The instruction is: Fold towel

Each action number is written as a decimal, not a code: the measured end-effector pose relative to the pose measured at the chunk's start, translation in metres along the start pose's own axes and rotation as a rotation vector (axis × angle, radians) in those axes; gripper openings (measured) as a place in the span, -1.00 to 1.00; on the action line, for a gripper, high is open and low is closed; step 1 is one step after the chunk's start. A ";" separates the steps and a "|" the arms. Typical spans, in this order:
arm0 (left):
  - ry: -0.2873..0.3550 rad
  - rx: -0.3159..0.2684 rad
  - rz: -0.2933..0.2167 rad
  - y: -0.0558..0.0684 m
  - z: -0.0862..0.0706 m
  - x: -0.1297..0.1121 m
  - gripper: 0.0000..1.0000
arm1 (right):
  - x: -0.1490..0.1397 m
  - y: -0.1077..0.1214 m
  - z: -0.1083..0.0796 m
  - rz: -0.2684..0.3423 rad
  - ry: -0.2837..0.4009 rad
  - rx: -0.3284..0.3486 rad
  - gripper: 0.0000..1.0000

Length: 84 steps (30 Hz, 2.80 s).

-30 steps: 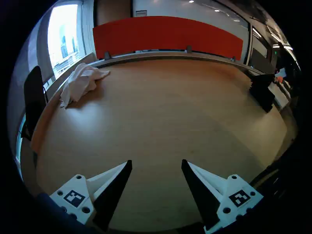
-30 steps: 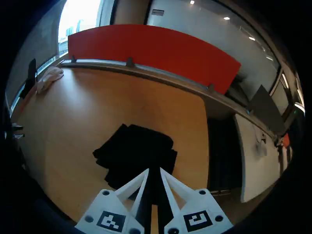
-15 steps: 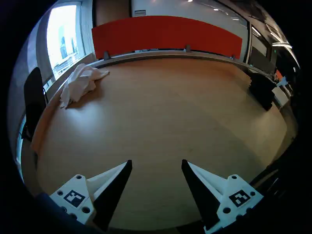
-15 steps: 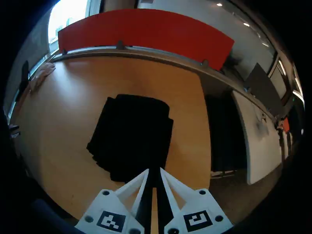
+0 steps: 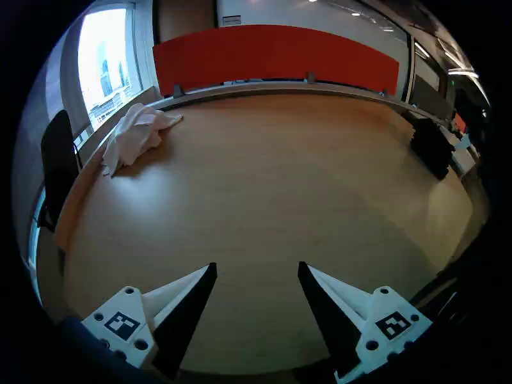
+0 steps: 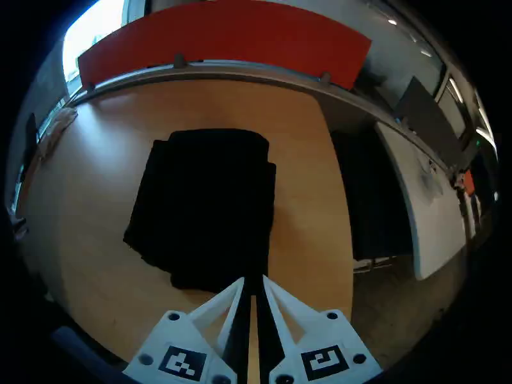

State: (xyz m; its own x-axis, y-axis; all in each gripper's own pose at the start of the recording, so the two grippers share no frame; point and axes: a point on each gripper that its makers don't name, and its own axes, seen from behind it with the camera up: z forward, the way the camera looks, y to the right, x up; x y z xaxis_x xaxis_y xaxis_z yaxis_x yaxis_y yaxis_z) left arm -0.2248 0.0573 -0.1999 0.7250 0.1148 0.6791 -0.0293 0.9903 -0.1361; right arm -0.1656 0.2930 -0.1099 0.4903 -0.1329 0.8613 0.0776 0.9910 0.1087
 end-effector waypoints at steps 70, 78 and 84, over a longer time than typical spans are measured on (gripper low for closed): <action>0.035 -0.025 0.011 0.010 0.004 0.018 0.88 | 0.085 -0.014 -0.065 0.196 0.484 -0.202 1.00; 0.032 -0.026 0.006 0.010 0.005 0.019 0.88 | 0.114 -0.024 -0.087 0.210 0.639 -0.238 1.00; 0.031 -0.026 0.000 0.010 0.006 0.020 0.88 | 0.142 -0.027 -0.116 0.222 0.774 -0.280 1.00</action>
State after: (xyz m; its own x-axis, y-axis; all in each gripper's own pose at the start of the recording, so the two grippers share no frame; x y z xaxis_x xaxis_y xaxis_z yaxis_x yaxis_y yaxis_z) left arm -0.2150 0.0701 -0.1834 0.7462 0.1121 0.6562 -0.0120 0.9878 -0.1552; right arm 0.0024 0.2454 -0.0486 0.9668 -0.0084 0.2553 0.0711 0.9689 -0.2372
